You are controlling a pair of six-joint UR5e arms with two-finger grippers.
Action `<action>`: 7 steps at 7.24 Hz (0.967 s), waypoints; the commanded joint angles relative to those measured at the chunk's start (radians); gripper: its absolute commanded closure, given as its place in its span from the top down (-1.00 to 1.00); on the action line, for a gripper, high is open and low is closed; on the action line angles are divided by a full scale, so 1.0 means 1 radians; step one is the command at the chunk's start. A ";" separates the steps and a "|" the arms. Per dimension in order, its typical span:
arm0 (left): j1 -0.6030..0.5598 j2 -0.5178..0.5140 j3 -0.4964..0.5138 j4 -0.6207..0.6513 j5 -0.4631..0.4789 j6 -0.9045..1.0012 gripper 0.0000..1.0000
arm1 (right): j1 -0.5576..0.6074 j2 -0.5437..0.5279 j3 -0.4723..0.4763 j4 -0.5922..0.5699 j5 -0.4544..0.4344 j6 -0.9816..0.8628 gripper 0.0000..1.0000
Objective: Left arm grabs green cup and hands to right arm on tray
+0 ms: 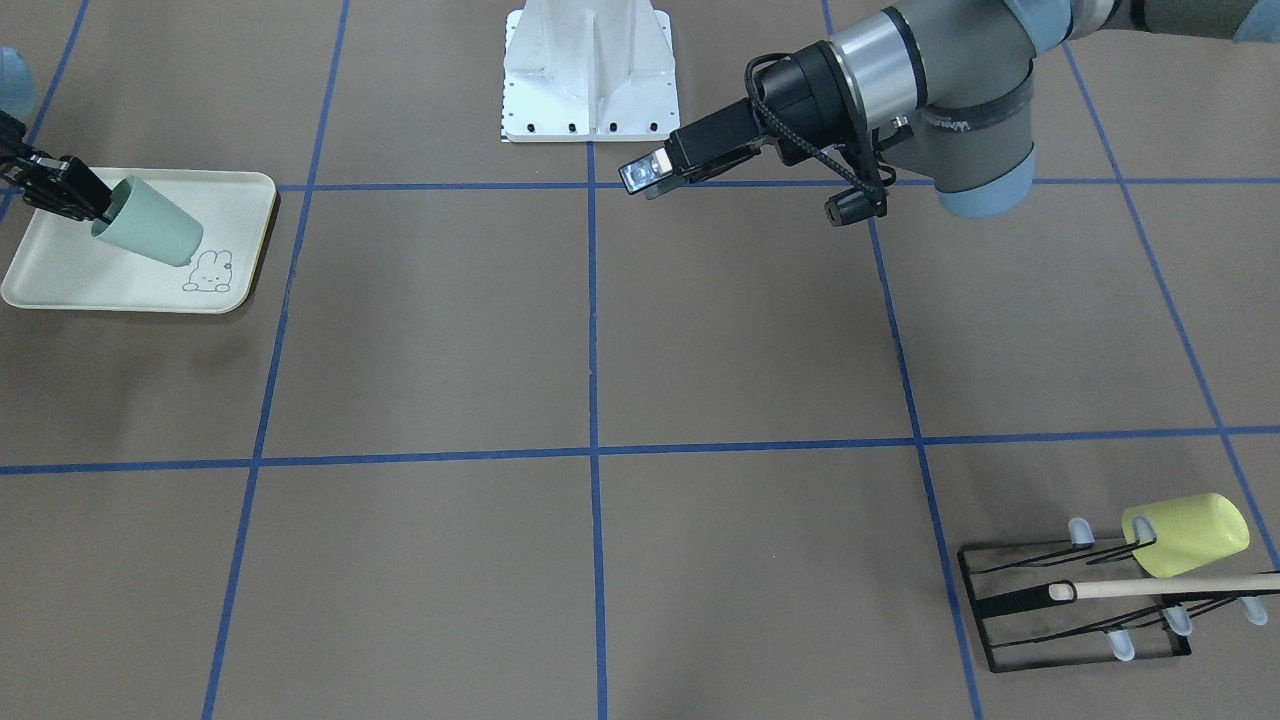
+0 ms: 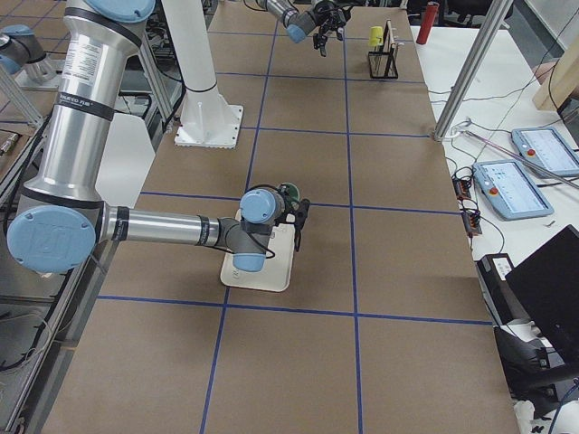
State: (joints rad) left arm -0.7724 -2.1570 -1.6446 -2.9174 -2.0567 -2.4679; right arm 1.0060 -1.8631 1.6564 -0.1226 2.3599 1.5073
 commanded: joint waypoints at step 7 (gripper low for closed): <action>-0.002 0.017 -0.009 0.018 0.000 0.000 1.00 | -0.112 -0.171 0.201 -0.592 -0.159 -0.526 -1.00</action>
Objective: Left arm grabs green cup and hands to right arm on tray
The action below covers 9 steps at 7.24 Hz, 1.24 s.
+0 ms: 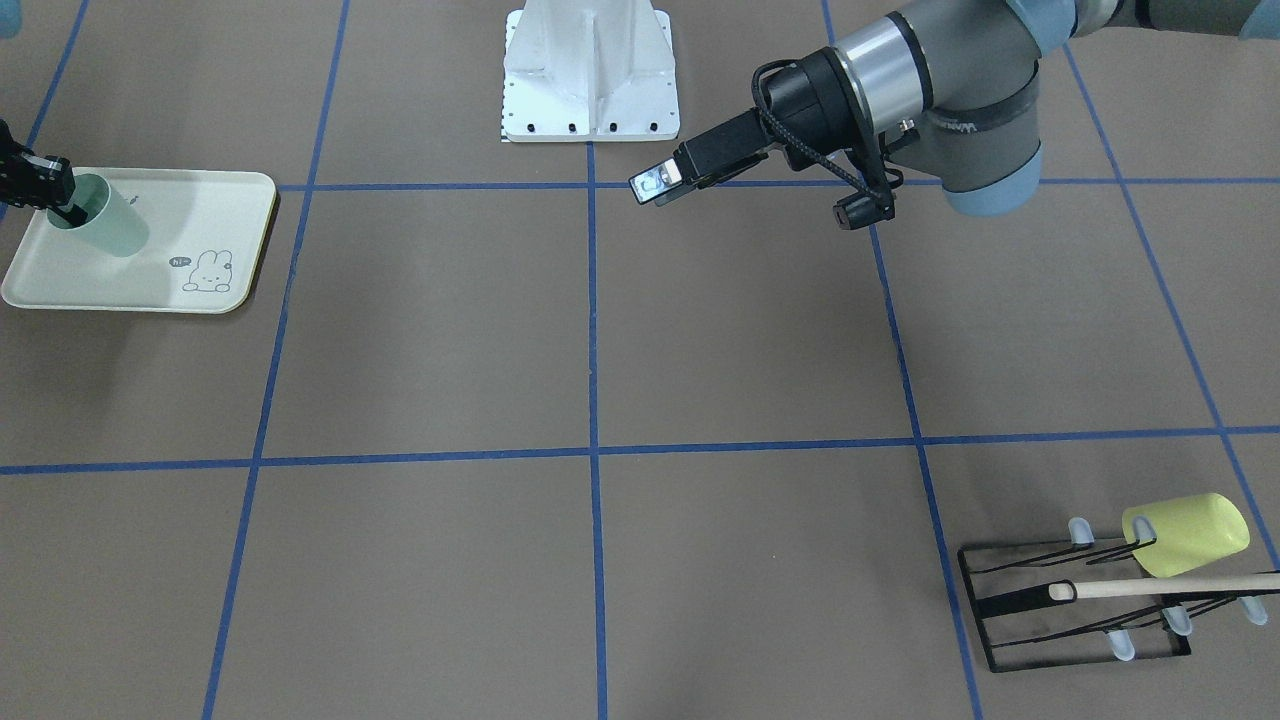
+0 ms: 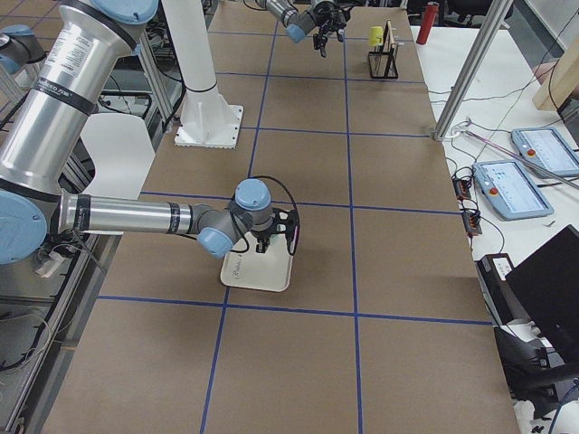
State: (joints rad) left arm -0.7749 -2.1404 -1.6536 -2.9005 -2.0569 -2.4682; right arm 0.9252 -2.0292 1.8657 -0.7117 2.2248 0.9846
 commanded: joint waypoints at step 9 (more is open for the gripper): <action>-0.087 -0.026 -0.014 0.162 -0.119 0.108 1.00 | 0.186 -0.019 0.058 0.001 0.102 -0.024 1.00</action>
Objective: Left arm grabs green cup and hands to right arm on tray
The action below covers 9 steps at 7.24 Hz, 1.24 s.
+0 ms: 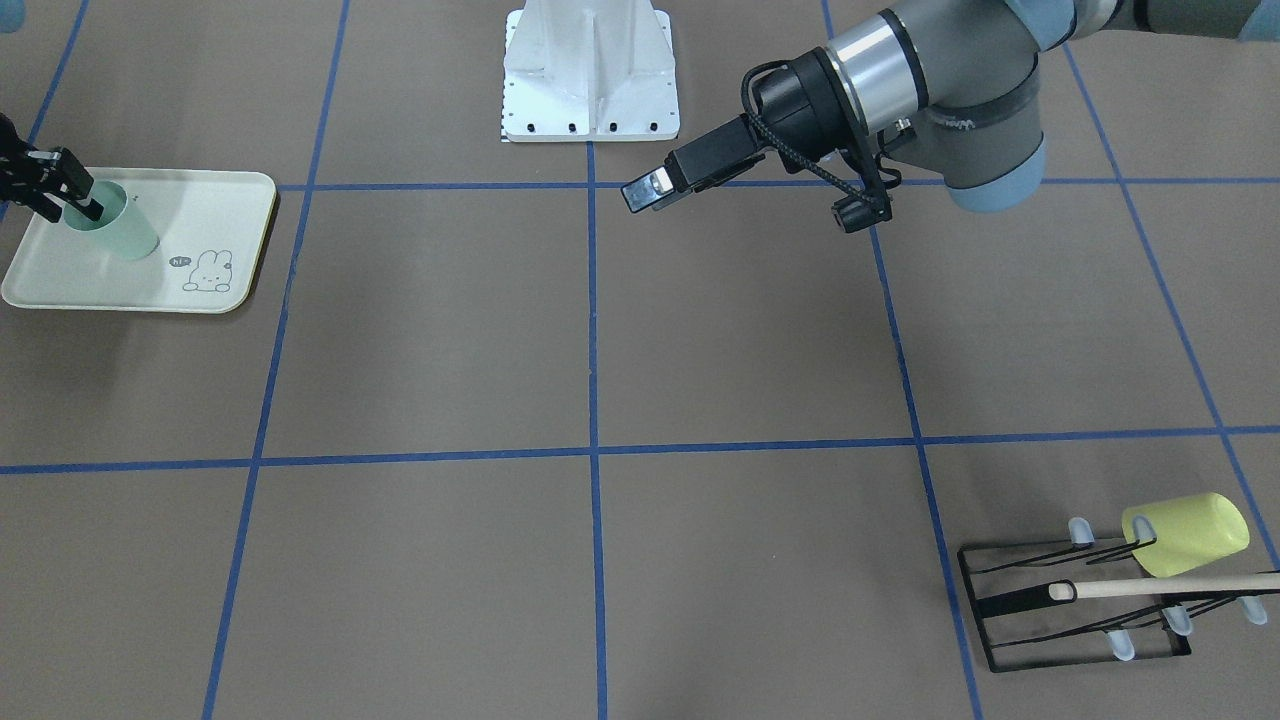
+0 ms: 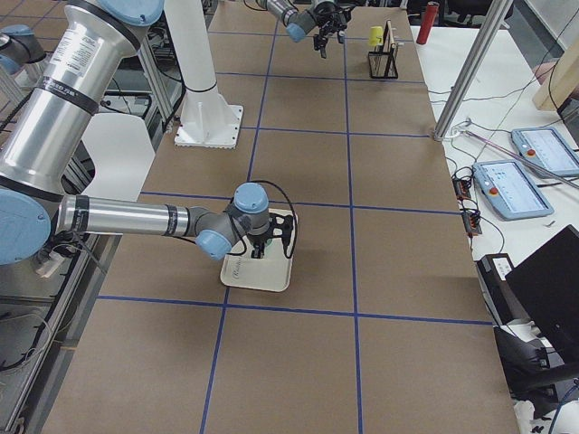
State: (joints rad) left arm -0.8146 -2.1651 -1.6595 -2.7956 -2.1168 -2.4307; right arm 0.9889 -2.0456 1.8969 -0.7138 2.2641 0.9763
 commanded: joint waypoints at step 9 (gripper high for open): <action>-0.552 0.468 -0.089 0.601 -0.113 1.655 1.00 | 0.381 0.197 0.014 -0.340 0.111 -0.360 1.00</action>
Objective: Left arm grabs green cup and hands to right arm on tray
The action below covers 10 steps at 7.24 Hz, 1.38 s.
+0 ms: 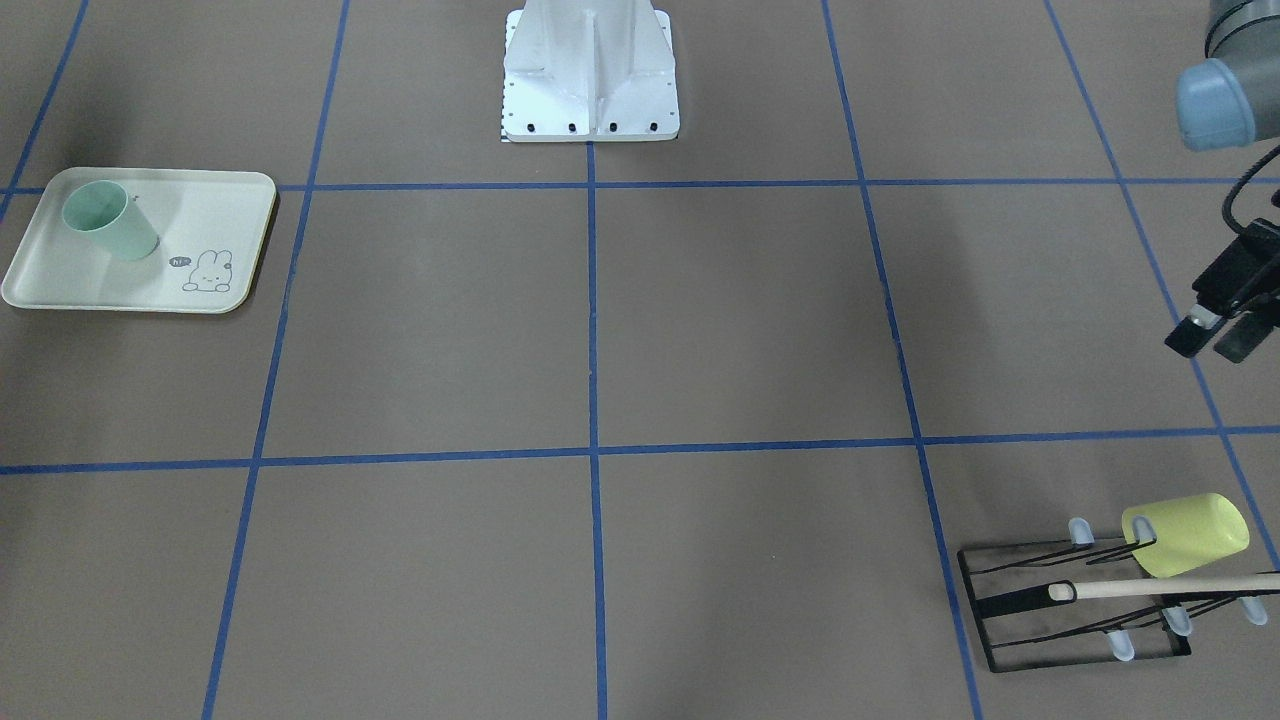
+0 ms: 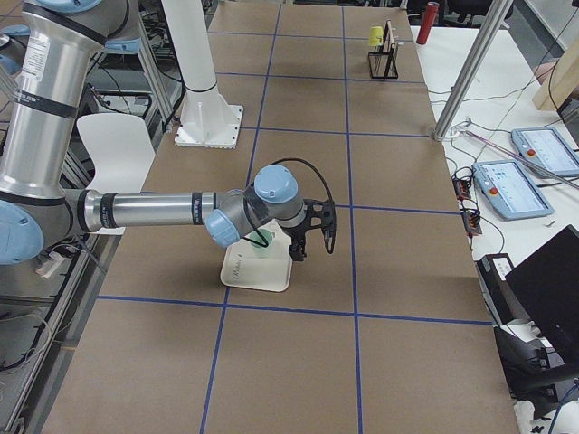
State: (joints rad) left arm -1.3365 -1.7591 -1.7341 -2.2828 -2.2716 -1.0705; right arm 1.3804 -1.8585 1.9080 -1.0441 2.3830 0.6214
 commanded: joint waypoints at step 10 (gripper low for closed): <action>-0.191 0.515 -0.192 0.643 -0.192 1.008 1.00 | 0.024 0.128 0.048 -0.461 -0.103 -0.314 1.00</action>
State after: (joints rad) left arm -1.5205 -1.2523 -1.9035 -1.6927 -2.4542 -0.0623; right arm 1.3591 -1.7530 1.9330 -1.3977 2.3237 0.3483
